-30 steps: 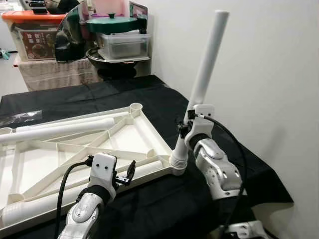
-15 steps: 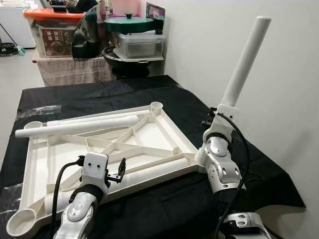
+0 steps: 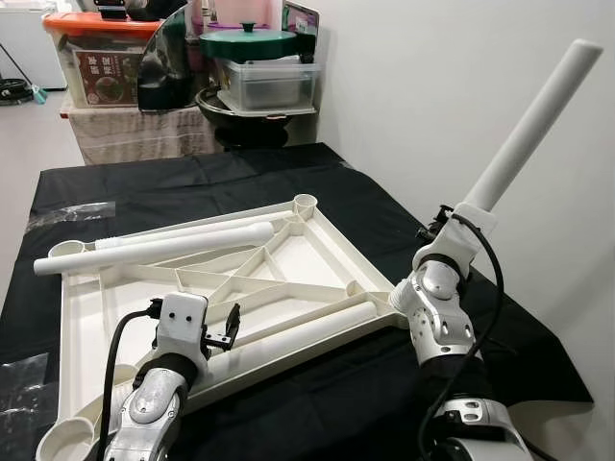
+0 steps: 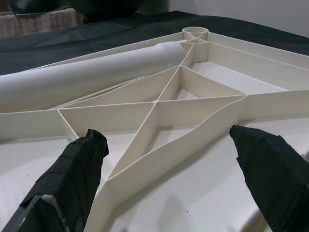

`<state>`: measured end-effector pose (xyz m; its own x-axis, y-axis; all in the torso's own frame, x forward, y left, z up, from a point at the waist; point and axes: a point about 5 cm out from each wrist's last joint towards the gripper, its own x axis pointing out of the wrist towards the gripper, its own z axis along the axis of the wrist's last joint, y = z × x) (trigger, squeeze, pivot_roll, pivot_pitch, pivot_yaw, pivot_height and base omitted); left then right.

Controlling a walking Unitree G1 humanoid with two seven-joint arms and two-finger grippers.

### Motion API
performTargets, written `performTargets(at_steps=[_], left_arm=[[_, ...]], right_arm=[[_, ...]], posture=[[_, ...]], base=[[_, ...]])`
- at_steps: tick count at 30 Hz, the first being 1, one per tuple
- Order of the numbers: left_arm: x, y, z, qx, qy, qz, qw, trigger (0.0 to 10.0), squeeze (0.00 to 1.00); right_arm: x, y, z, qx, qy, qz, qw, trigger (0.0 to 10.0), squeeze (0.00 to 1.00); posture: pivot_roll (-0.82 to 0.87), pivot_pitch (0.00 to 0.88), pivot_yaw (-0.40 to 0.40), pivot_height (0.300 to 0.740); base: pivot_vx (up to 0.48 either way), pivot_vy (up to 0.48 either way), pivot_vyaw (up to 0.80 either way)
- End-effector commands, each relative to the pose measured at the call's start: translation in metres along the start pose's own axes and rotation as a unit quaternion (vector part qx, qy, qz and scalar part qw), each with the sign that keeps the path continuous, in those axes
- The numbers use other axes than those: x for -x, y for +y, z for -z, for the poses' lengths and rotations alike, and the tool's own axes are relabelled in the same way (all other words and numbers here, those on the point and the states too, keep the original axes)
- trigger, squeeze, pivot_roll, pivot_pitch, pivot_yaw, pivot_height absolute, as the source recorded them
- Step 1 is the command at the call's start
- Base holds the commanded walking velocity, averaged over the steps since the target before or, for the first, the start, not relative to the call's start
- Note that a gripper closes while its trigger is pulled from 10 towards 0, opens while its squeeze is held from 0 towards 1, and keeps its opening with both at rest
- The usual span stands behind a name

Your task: Building children table

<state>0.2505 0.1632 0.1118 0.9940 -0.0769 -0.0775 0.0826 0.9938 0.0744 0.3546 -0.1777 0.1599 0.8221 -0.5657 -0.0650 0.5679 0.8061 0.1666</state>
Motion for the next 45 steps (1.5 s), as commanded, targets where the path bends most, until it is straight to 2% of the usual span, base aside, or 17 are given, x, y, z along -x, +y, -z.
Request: performTargets(at_steps=[1, 6, 9, 18, 29, 45], left_arm=[[-0.003, -0.002, -0.002, -0.008, -0.007, 0.001, 1.000, 10.0, 0.00], [-0.003, -0.002, 0.000, -0.010, -0.005, -0.001, 1.000, 10.0, 0.00], [-0.003, -0.003, 0.001, -0.010, -0.003, 0.001, 1.000, 10.0, 0.00], [-0.003, -0.003, 0.004, -0.011, 0.003, 0.000, 1.000, 10.0, 0.00], [-0.004, -0.003, 0.005, -0.015, 0.004, -0.001, 1.000, 10.0, 0.00], [-0.005, -0.004, 0.005, -0.024, 0.005, 0.007, 1.000, 10.0, 0.00]], right_arm=[[-0.001, -0.021, 0.029, 0.048, 0.045, 0.044, 0.997, 10.0, 0.00], [0.002, -0.006, 0.025, 0.075, 0.018, -0.005, 0.997, 10.0, 0.00], [0.005, 0.001, 0.029, 0.079, 0.027, -0.030, 0.996, 10.0, 0.00], [0.007, -0.001, 0.042, 0.079, 0.066, -0.036, 0.994, 10.0, 0.00], [0.010, 0.008, 0.045, 0.105, 0.070, -0.082, 0.989, 10.0, 0.00], [0.012, 0.009, 0.050, 0.103, 0.085, -0.095, 0.986, 10.0, 0.00]], posture=[[0.06, 0.000, -0.088, 0.740], [0.06, 0.000, -0.085, 0.740], [0.06, 0.000, -0.086, 0.740], [0.06, 0.000, -0.090, 0.740], [0.05, 0.000, -0.092, 0.740], [0.05, 0.000, -0.085, 0.740]], base=[[0.000, 0.000, 0.00], [0.000, 0.000, 0.00], [0.000, 0.000, 0.00], [0.000, 0.000, 0.00], [0.000, 0.000, 0.00], [0.000, 0.000, 0.00]])
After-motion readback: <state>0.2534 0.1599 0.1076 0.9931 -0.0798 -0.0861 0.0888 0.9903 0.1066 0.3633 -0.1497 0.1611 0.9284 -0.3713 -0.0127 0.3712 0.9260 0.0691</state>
